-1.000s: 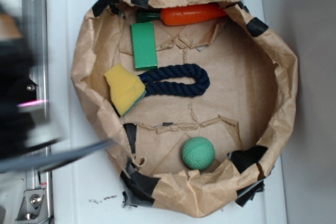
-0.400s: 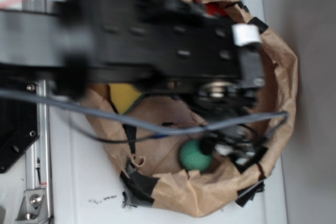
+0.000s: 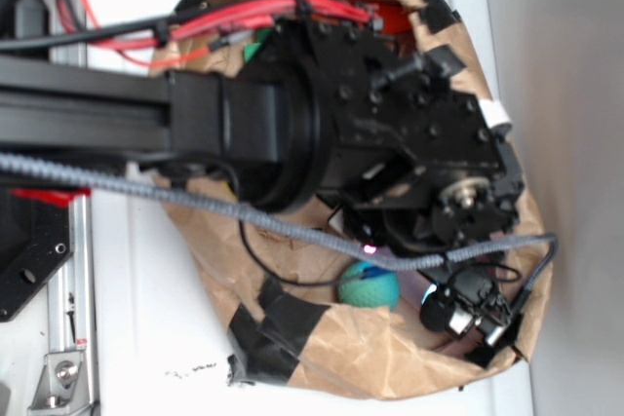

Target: Grab the green ball.

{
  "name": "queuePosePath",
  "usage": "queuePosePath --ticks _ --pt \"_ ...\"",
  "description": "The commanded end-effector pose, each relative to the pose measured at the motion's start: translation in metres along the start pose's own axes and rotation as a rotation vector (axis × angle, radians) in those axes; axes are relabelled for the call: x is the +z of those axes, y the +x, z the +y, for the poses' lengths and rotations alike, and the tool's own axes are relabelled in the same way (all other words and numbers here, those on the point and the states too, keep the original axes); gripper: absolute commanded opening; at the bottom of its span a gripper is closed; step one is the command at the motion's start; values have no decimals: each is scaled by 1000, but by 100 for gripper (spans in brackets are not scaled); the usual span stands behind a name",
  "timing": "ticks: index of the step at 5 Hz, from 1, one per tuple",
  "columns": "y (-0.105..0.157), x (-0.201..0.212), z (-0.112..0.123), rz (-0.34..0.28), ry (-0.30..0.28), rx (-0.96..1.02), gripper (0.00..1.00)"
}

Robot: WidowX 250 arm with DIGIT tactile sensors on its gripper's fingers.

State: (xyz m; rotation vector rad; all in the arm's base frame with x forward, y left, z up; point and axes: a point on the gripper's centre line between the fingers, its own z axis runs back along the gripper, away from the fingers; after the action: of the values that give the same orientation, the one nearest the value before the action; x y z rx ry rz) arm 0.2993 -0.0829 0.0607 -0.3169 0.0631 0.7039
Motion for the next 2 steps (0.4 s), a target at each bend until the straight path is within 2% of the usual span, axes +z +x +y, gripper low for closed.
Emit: queuePosePath --ticks 1,2 --pt "-49 -17 2 86 38 -63 0" --pt "-53 -18 10 22 59 -131 0"
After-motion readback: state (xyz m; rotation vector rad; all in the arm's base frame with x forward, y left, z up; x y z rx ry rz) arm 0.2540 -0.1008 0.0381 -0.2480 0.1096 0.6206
